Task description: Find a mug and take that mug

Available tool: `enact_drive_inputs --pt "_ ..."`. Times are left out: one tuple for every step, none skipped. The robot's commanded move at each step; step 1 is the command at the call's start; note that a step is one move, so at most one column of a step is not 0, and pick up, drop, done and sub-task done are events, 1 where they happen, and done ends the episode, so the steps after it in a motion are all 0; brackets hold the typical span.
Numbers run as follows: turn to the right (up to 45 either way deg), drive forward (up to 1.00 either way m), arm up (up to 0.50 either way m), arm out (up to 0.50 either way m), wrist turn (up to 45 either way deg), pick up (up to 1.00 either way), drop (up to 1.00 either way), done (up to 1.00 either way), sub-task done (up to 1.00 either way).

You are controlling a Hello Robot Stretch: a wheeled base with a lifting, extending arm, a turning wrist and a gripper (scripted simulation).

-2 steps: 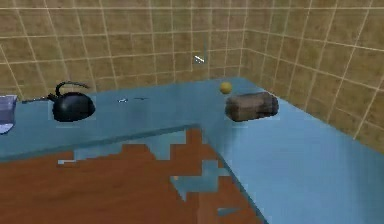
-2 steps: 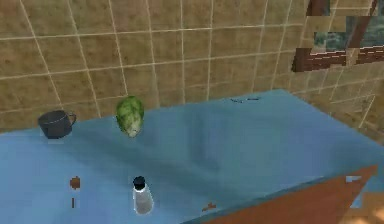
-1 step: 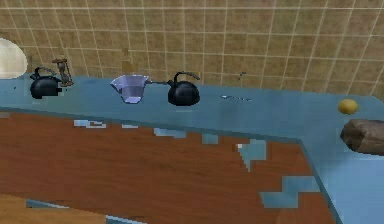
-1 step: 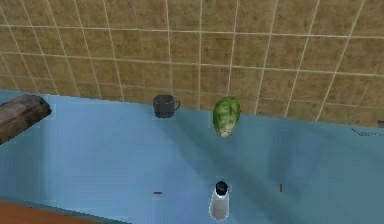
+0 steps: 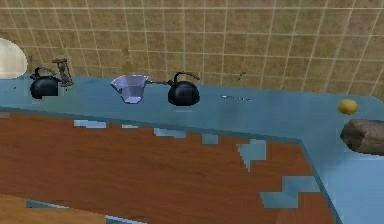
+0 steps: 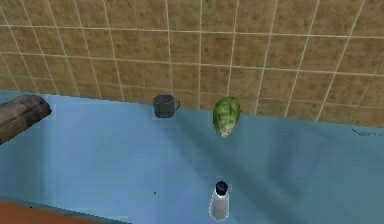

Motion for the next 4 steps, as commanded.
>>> enact_drive_inputs --pt "0.0 0.0 0.38 0.0 0.0 0.0 0.0 0.0 0.0" --pt "0.0 0.0 0.0 0.5 0.0 0.0 0.0 0.0 0.0" --pt "0.0 0.0 0.0 0.0 45.0 0.0 0.0 0.0 0.0" --pt "0.0 0.0 0.0 0.0 45.0 0.0 0.0 0.0 0.0"
